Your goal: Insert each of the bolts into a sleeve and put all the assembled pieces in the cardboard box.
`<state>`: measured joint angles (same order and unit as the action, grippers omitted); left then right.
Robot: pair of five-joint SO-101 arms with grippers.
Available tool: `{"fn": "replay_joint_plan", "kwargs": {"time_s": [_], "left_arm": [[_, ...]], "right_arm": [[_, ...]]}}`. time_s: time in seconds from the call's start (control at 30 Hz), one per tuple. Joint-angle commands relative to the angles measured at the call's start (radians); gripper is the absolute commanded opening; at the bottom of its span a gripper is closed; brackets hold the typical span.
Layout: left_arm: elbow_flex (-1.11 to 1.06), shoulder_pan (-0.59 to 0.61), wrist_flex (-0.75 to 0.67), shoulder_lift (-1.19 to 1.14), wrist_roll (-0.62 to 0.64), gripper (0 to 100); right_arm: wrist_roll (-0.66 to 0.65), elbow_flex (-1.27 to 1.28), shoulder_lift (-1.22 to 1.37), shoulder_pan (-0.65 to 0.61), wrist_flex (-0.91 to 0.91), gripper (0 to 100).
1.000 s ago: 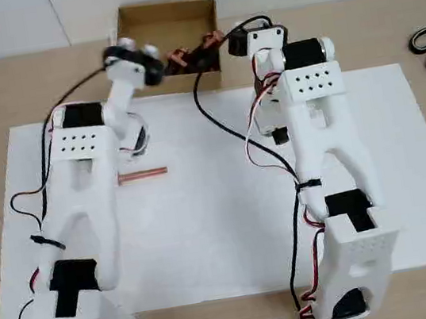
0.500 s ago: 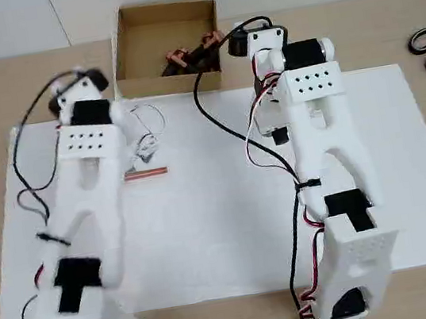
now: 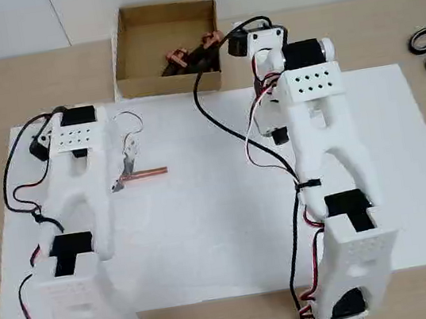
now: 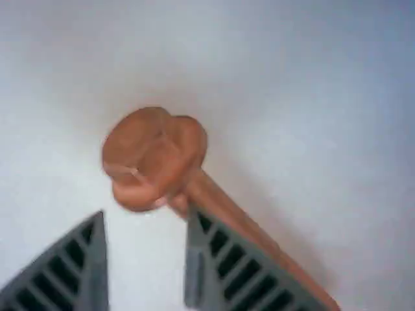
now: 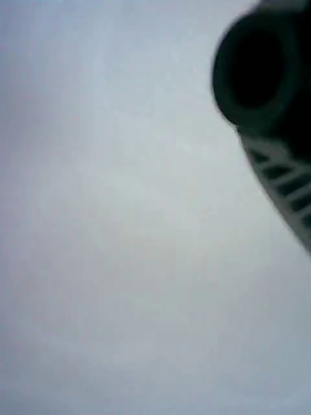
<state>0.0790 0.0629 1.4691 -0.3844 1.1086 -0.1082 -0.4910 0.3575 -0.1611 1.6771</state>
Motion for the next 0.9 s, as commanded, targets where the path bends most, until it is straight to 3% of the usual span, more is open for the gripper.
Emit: {"fn": "replay_joint_plan", "kwargs": {"time_s": [0.0, 0.13, 0.33, 0.87], "left_arm": [[0.012, 0.005, -0.015, 0.015, 0.015, 8], [0.047, -0.015, 0.020, 0.015, 0.014, 10], [0.081, -0.034, 0.069, 0.006, 0.018, 24], [0.093, -0.029, 0.063, -0.118, 0.041, 24]], "right_arm": [[-0.005, -0.003, -0.045, 0.001, -0.004, 0.7], [-0.005, -0.003, -0.045, 0.001, -0.004, 0.7], [-0.005, -0.003, -0.045, 0.001, -0.004, 0.7], [-0.005, -0.002, -0.045, 0.001, -0.004, 0.7]]}}
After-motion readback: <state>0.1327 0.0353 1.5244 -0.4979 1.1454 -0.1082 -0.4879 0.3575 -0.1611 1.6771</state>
